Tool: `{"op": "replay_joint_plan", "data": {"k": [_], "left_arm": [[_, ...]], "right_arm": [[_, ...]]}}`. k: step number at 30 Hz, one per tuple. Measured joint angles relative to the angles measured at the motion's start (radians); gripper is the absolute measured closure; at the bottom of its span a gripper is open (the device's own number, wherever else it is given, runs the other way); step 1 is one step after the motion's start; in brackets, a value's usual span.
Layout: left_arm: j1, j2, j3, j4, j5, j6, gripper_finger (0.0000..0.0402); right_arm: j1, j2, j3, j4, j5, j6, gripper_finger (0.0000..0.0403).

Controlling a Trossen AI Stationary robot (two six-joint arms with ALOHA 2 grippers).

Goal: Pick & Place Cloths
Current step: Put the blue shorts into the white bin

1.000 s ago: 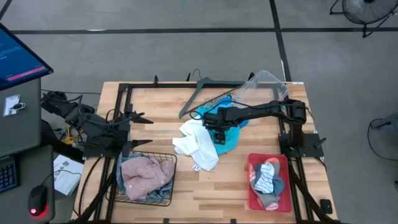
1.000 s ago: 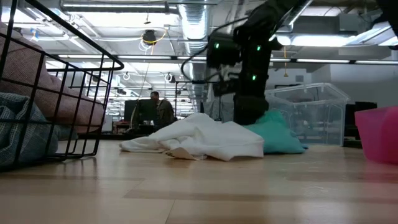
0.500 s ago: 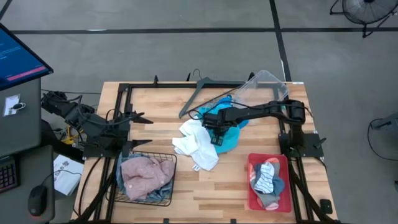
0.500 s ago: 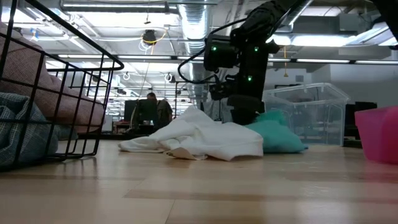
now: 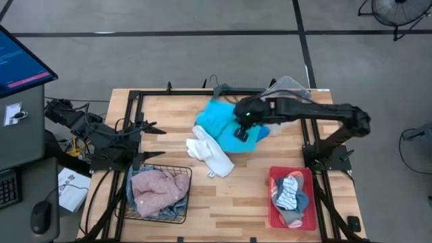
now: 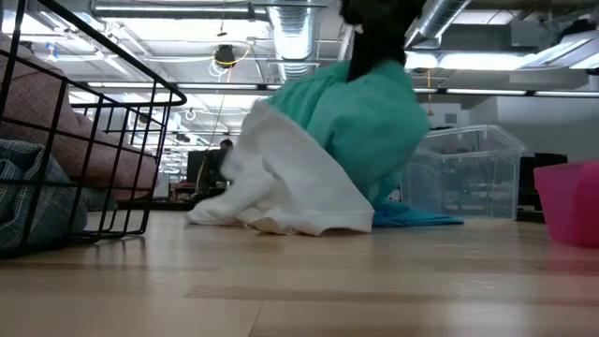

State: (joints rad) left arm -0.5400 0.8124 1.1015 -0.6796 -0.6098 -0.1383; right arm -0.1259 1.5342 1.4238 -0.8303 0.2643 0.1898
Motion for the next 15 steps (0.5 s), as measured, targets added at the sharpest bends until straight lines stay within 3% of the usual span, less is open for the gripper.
{"op": "replay_joint_plan", "data": {"k": [15], "left_arm": [[0.000, 0.000, -0.064, 0.009, 0.001, -0.021, 0.0105]], "right_arm": [[-0.133, -0.277, 0.150, -0.163, 0.460, -0.042, 0.0394]]}}
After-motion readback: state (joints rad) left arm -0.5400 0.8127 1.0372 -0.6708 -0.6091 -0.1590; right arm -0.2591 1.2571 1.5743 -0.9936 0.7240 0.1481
